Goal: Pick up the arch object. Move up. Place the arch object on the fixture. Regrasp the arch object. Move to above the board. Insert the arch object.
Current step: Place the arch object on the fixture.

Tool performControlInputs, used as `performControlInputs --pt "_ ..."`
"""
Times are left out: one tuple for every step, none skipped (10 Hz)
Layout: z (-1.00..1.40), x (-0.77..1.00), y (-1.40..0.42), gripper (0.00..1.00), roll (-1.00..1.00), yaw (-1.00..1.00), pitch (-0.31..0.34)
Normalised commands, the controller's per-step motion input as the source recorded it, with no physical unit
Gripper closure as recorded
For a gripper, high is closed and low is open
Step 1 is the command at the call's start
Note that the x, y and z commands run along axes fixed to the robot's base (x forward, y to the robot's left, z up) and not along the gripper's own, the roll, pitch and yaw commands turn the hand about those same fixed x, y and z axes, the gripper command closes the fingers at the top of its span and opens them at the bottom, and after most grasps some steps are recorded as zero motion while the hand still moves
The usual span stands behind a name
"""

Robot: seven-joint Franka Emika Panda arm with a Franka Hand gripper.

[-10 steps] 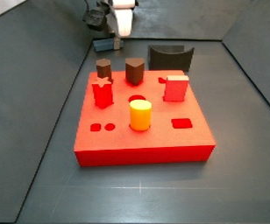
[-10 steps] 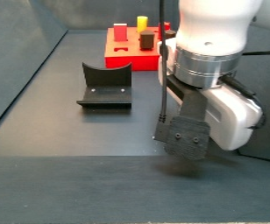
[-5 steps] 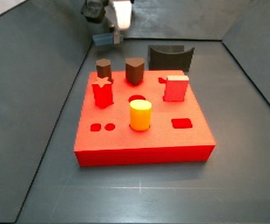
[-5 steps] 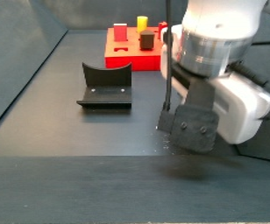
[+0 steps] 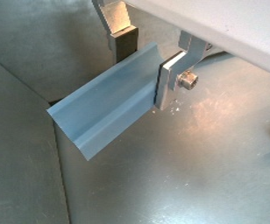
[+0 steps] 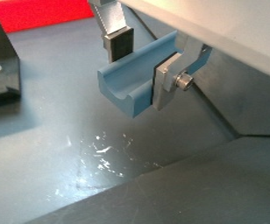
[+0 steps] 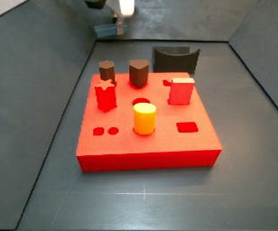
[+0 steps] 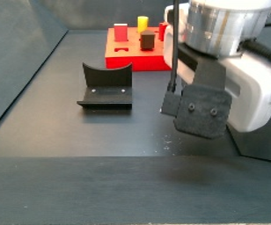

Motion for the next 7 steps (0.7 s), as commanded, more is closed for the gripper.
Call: performControlInputs --pt "1.00 -0.01 0.00 1.00 0.01 0.00 0.021" --pt "1.00 -0.02 0.00 1.00 0.03 0.00 0.057" --pt "1.00 -0.02 0.00 1.00 0.04 0.00 0.084" --pt "1.00 -0.02 0.00 1.00 0.05 0.00 0.098" --pt "1.00 -0.02 -0.01 1.00 0.07 0.01 0.120" --pt "1.00 -0.02 -0.01 1.00 0.08 0.01 0.130" --pt "1.00 -0.02 -0.01 1.00 0.09 0.02 0.132"
